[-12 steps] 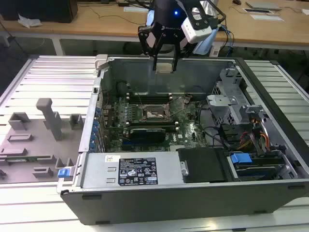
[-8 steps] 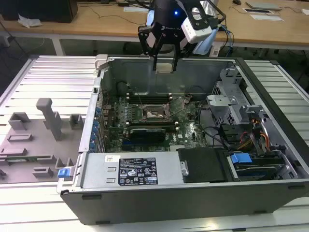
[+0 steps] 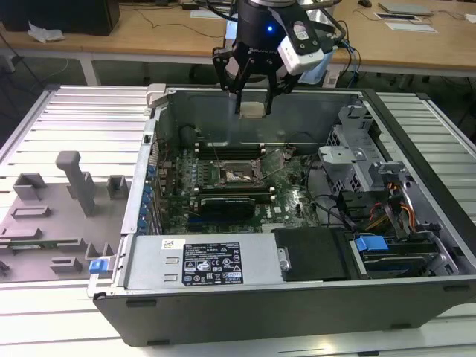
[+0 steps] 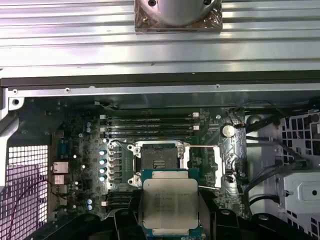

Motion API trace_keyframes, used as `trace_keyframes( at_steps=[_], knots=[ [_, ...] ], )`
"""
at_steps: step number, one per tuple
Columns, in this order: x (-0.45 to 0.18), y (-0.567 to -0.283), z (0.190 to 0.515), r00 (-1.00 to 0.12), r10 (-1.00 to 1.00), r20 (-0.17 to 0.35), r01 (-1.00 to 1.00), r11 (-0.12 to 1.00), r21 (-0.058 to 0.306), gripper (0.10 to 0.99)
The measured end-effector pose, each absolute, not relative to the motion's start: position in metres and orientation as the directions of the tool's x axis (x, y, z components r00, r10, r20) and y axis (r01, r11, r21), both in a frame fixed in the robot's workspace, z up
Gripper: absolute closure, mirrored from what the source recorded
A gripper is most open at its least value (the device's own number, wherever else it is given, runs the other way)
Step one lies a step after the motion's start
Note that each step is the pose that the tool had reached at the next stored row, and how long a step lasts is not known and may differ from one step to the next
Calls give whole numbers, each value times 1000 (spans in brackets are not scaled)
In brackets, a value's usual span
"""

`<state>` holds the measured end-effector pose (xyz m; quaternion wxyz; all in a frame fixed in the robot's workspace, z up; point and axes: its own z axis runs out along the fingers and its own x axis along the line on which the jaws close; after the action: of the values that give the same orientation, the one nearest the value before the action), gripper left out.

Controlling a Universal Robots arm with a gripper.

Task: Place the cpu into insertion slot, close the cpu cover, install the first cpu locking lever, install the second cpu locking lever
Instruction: 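Place the cpu into insertion slot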

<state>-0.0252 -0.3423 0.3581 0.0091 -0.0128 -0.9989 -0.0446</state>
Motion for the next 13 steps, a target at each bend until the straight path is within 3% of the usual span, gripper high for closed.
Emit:
trace_keyframes(
  at_steps=[13],
  knots=[
    [-25, -342, 331, -1000, 25, 19, 26, 996, 89, 557]
  ],
)
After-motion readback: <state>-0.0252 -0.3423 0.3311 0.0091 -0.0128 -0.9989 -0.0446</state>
